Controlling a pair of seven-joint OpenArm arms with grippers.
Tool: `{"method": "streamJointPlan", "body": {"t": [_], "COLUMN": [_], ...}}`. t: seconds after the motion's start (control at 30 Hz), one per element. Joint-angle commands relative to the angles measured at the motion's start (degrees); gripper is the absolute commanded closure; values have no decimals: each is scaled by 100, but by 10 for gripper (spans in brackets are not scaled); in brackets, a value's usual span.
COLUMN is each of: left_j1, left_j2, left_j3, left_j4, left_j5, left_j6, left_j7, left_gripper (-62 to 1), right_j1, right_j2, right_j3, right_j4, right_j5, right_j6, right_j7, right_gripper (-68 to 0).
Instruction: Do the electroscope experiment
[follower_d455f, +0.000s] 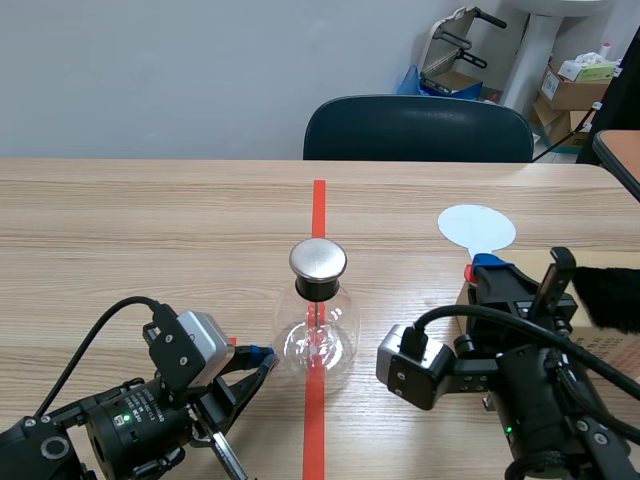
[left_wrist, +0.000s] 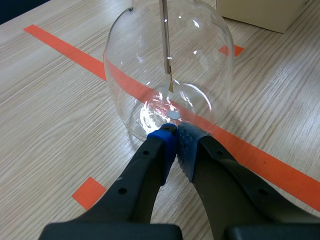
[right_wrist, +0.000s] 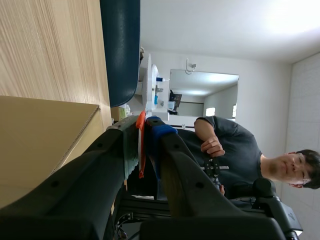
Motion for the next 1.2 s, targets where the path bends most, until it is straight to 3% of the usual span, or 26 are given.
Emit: {"method": "streamJointPlan", "body": {"t": [0.0,1.17], "left_j1": [9,11], "left_j2": [57,57], "left_j3": [-15,-15], "left_j4": [94,94], "left_j5": [-35,-35], "left_j6": [-11,-13], "left_j7": [-85,-85], "left_gripper": [-26,-25], "right_j1": [-24,-22], "right_j2": [28,28], "right_j3": [33,33], "right_j4": [151,151], "right_j5": [-6,-6], "right_j6": [9,33], "right_j7": [-17,46], "right_gripper": [-9,-9]}}
